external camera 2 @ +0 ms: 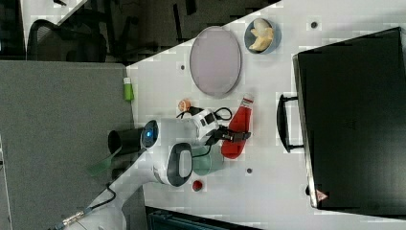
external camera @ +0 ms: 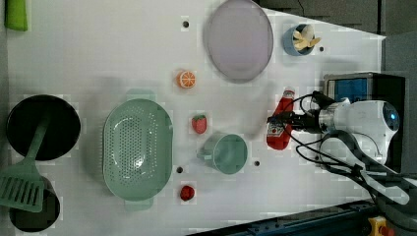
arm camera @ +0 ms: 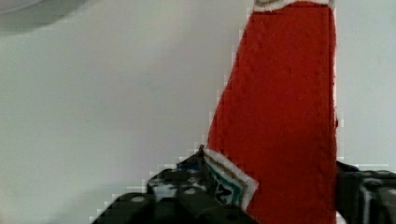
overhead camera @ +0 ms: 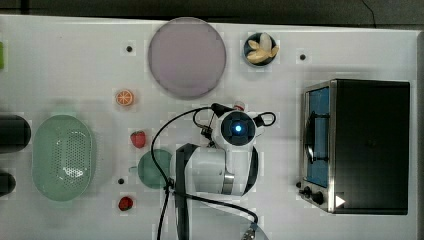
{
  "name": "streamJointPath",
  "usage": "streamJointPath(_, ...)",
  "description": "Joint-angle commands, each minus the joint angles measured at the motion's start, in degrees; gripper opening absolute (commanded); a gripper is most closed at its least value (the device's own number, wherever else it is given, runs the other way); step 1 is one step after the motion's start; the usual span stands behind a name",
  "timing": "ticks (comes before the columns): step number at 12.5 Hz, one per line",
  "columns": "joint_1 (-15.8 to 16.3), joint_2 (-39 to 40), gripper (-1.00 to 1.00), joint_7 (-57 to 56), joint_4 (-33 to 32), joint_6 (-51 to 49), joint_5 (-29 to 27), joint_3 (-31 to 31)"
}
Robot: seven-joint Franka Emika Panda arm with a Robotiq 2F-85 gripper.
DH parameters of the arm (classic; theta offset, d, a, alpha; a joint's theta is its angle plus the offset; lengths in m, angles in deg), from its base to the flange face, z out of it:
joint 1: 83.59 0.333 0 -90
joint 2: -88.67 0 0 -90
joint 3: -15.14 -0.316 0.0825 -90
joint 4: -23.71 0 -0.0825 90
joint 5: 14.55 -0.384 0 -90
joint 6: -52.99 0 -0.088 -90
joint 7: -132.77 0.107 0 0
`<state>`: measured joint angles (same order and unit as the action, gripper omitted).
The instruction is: Pick ketchup from plate and place it on table.
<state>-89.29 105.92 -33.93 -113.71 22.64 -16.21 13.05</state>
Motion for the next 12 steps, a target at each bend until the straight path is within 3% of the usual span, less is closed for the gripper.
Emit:
streamJointPath(1, -0.2, -5.0, 1.0, 2.0, 3.0, 0.5, 0.1, -0.6)
streamJointPath(6, -0.1, -15.1, 1.0, 7.4, 10.4, -5.9, 0.1, -2.6)
streamJointPath(12, 0.1, -19.6, 1.0, 27.5, 28.7, -41.4, 0.3, -3.6)
